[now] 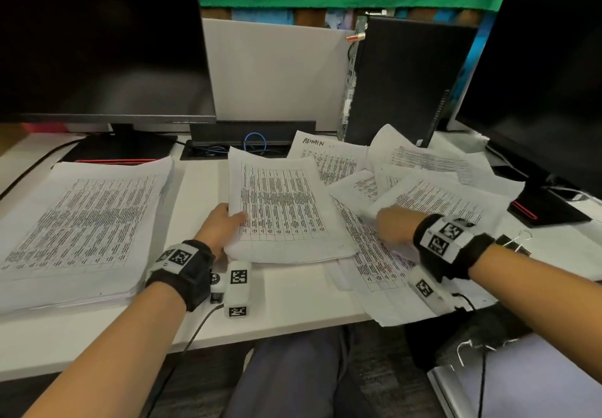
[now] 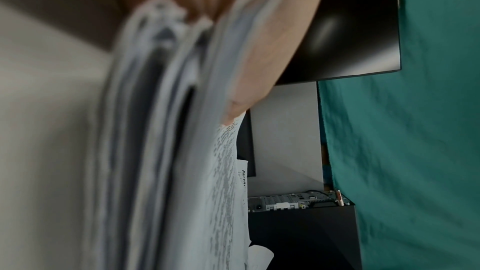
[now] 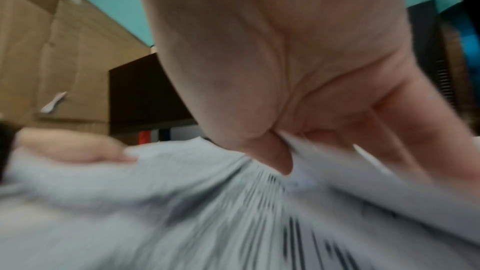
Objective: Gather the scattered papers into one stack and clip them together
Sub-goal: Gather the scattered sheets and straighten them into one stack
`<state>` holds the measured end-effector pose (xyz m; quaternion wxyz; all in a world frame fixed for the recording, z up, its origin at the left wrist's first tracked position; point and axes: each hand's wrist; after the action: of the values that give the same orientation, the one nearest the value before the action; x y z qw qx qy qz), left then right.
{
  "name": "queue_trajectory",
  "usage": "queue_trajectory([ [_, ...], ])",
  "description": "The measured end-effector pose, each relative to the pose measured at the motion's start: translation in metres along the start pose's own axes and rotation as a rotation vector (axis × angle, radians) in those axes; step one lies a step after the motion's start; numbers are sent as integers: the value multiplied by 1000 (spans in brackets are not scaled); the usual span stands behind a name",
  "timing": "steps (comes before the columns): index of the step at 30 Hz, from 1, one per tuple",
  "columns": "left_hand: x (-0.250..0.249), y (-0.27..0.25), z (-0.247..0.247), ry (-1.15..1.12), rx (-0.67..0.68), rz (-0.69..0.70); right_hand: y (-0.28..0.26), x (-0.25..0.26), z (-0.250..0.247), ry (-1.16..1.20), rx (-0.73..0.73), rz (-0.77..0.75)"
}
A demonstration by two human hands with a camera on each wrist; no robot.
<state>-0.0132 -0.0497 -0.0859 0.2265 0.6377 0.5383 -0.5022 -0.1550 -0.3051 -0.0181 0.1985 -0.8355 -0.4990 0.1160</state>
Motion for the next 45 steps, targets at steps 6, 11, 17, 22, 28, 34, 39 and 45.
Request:
queue_trajectory([
  [6,0,-2,-4,-86,39,-62,-11,13,-76,399,-654,-207],
  [11,2,1,-3,-98,-14,-70,-27,81,-58,390,-485,-654],
  [17,4,3,-5,-283,98,-85,-18,127,-1,281,-91,-668],
  [22,3,-3,-6,-165,103,-32,-21,127,-1,203,206,-692],
  [28,8,0,-6,-70,92,28,-12,44,-39,193,44,-304],
  [34,6,-1,-4,-129,9,-7,-6,-25,-5,-238,294,166],
  [39,7,1,0,-97,-32,11,-2,-37,10,-45,195,68],
  [45,5,-4,1,-111,-18,30,-11,-26,-4,-146,-23,-45],
])
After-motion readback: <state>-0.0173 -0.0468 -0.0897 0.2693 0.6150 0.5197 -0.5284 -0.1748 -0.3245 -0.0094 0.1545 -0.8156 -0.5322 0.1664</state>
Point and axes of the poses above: each hand's wrist, its own y-axis towards the middle knuckle, its own z-axis out of the palm, x = y × z, and after that the axes turned 15 degrees about y, right-handed
